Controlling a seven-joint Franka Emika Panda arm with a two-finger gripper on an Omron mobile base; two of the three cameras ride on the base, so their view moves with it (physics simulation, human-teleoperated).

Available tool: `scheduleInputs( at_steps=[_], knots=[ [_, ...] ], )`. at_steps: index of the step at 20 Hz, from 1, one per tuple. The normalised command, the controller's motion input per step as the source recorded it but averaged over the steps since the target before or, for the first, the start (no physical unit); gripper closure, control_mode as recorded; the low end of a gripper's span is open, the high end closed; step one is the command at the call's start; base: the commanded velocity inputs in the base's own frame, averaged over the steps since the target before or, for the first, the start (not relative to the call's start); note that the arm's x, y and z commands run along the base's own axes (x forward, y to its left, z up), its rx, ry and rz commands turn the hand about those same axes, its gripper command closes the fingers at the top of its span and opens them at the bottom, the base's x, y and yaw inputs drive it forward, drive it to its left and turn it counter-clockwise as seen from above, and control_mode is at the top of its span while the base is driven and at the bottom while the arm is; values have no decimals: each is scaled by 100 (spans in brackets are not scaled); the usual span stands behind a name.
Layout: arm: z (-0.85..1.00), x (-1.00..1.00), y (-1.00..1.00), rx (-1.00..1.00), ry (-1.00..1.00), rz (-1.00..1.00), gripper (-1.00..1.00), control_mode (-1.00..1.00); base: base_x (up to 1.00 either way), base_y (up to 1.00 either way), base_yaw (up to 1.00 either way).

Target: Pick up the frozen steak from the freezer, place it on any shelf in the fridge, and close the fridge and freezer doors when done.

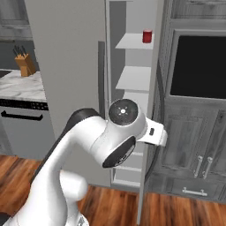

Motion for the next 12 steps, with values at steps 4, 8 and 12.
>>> scheduleInputs(
  at_steps=[4, 8, 12],
  knots=[
    [-17, 43, -100, 9, 0, 0, -100, -100, 0, 0, 0],
    [-5, 44, -91, 8, 0, 0, -100, -100, 0, 0, 0],
    [-31, 68, -56, 2, -5, 1, -100, -100, 0, 0, 0]
  ],
)
